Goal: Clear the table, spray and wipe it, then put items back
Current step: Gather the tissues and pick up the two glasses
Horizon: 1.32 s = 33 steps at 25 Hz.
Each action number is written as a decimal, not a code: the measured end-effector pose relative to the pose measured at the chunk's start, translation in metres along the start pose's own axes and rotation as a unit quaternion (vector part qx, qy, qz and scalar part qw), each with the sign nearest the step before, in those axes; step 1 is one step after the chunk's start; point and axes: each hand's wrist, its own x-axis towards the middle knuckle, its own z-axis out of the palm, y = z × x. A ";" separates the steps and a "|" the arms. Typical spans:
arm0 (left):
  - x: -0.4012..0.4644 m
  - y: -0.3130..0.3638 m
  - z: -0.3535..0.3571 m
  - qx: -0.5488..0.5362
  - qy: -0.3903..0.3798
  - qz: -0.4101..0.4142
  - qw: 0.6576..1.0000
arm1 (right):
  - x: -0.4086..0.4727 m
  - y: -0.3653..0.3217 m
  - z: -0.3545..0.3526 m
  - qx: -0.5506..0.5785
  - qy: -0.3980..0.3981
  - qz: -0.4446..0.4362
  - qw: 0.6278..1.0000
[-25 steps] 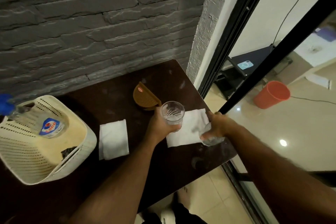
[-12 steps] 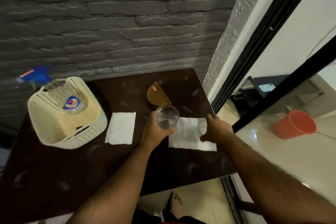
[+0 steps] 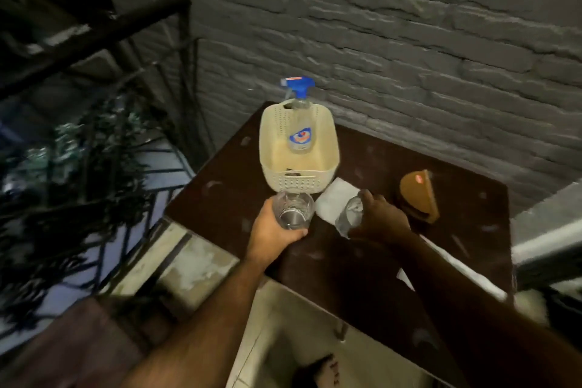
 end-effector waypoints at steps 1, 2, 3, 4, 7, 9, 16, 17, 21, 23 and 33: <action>-0.008 -0.012 -0.026 -0.002 0.028 -0.011 1.000 | 0.002 -0.029 0.004 -0.012 -0.008 -0.028 0.999; -0.018 -0.027 -0.056 -0.004 0.059 -0.030 0.998 | 0.003 -0.061 0.010 -0.020 -0.015 -0.060 0.998; -0.029 -0.040 -0.081 -0.007 0.089 -0.042 0.995 | 0.001 -0.092 0.013 -0.021 -0.024 -0.081 0.996; -0.042 -0.053 -0.107 -0.004 0.115 -0.057 0.992 | -0.002 -0.123 0.018 -0.019 -0.038 -0.102 0.994; -0.083 -0.091 -0.178 -0.004 0.187 -0.084 0.979 | -0.021 -0.206 0.035 -0.033 -0.081 -0.154 0.984; -0.114 -0.118 -0.225 0.005 0.234 -0.120 0.965 | -0.041 -0.255 0.053 -0.042 -0.089 -0.203 0.974; -0.240 -0.211 -0.343 -0.021 0.373 -0.218 0.902 | -0.096 -0.408 0.148 -0.081 -0.142 -0.334 0.928; -0.255 -0.227 -0.356 -0.024 0.392 -0.229 0.891 | -0.105 -0.428 0.163 -0.101 -0.142 -0.341 0.924; -0.284 -0.295 -0.393 -0.047 0.441 -0.261 0.857 | -0.128 -0.495 0.222 -0.150 -0.143 -0.364 0.908; -0.281 -0.326 -0.409 -0.070 0.461 -0.277 0.840 | -0.120 -0.523 0.258 -0.163 -0.160 -0.368 0.901; -0.238 -0.454 -0.418 -0.105 0.514 -0.299 0.798 | -0.060 -0.600 0.392 -0.215 -0.153 -0.422 0.867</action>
